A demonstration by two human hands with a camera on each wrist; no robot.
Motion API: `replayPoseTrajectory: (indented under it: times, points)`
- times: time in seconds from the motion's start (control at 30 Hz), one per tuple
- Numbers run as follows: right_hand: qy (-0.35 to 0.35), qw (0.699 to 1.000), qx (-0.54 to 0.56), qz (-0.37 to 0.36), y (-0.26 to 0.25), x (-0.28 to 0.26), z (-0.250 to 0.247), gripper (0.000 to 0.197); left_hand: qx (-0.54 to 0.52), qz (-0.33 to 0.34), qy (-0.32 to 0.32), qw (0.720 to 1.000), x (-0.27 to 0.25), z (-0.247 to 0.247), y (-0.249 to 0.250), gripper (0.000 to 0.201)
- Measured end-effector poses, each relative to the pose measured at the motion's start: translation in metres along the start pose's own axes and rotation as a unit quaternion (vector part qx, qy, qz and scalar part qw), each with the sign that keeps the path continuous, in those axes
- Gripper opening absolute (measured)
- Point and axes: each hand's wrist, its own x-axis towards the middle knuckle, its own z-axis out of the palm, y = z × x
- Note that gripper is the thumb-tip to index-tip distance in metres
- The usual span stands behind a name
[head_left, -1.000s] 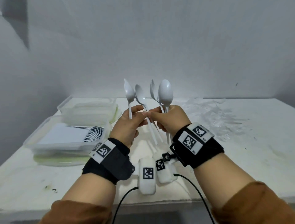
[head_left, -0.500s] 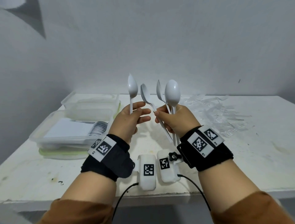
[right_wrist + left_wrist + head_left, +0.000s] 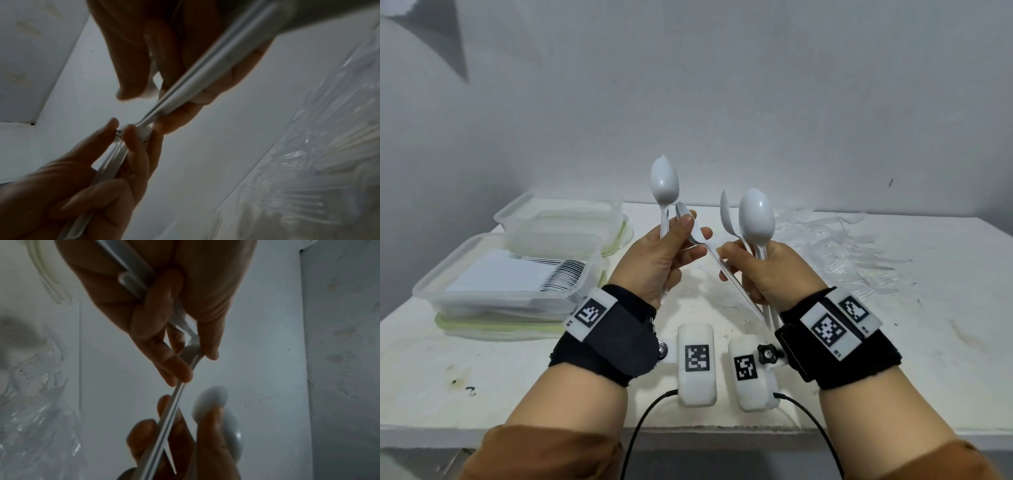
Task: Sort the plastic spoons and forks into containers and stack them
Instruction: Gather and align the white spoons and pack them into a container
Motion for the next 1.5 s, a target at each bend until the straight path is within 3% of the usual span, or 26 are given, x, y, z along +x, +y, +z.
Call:
replayPoseTrajectory:
  times: [0.13,0.3,0.53,0.67,0.9,1.07,1.2,1.37,1.5]
  points:
    - [0.011,0.999,0.039,-0.011,0.003,0.003,-0.005,0.038,0.004,0.001,0.011,1.0,0.001,0.009,-0.003,0.02]
    - [0.024,0.998,0.051,-0.018,0.008,0.01,-0.015,0.014,0.008,0.011,0.03,0.999,0.001,0.016,-0.004,0.036]
    - [0.013,0.998,0.025,-0.06,0.01,0.013,-0.024,0.018,0.011,0.01,0.038,0.999,0.003,0.024,-0.011,0.033]
    - [-0.001,0.998,-0.017,-0.055,0.008,0.013,-0.025,0.018,0.021,0.009,0.036,0.999,0.004,0.028,-0.012,0.022]
    - [-0.03,0.997,-0.014,-0.07,0.008,0.011,-0.023,0.024,0.016,0.032,0.02,0.999,0.002,0.035,-0.008,0.036]
    - [-0.045,0.997,-0.015,-0.069,0.005,0.011,-0.026,0.027,0.011,0.035,0.027,0.999,0.001,0.035,-0.007,0.017]
    - [-0.02,0.998,-0.042,-0.05,0.006,0.015,-0.032,0.024,-0.007,0.053,0.052,0.997,0.003,0.031,-0.005,0.025]
    - [0.012,0.998,-0.04,-0.052,0.009,0.02,-0.036,0.023,0.0,0.051,0.067,0.996,0.003,0.029,-0.005,0.013]
    - [-0.025,0.991,-0.092,-0.095,0.006,0.017,-0.034,0.046,0.019,0.04,0.063,0.997,0.001,0.031,-0.007,0.014]
